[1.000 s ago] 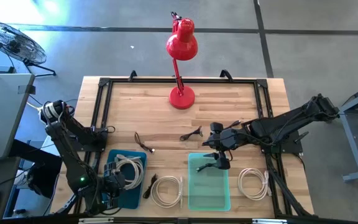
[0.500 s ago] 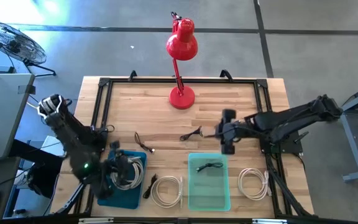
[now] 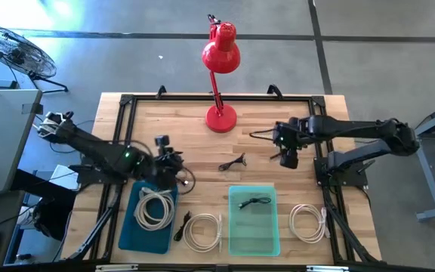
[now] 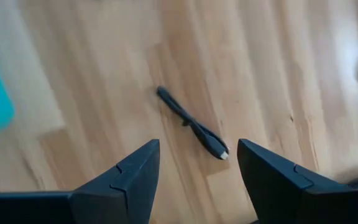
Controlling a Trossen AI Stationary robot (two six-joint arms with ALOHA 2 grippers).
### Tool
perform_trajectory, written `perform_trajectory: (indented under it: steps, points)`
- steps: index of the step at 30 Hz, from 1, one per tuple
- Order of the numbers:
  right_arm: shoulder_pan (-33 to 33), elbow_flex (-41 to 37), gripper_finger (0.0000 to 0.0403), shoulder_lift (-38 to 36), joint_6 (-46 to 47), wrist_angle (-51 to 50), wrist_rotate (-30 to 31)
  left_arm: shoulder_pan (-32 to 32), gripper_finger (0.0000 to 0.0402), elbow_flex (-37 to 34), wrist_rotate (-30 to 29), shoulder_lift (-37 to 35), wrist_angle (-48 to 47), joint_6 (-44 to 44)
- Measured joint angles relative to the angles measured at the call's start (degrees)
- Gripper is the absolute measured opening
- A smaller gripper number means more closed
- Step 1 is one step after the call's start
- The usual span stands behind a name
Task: Pick & Place USB Port
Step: Put the black USB cable into the green bin
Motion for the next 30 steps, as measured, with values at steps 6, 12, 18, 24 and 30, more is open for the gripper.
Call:
perform_trajectory:
  steps: [6,12,18,24,30]
  points:
    - [-1.79,0.00,0.0208,3.83,-15.31,0.14,-2.20,5.13,0.0124,-0.02,9.25,0.46,5.60,8.23]
    - [-1.82,0.00,0.0208,11.50,-18.01,0.55,-2.18,5.75,0.0124,-0.02,12.07,0.42,7.20,10.06]
    - [-1.82,0.00,0.0208,19.93,-18.69,1.81,-2.20,5.75,0.0124,-0.02,12.62,0.42,6.95,10.04]
    - [-1.82,0.00,0.0208,26.62,-19.61,3.31,-2.20,5.73,0.0124,-0.02,13.97,0.42,6.92,10.04]
    - [-1.82,0.02,0.0208,30.98,-19.63,5.90,-2.48,5.73,0.0124,-0.02,13.99,0.42,6.94,10.05]
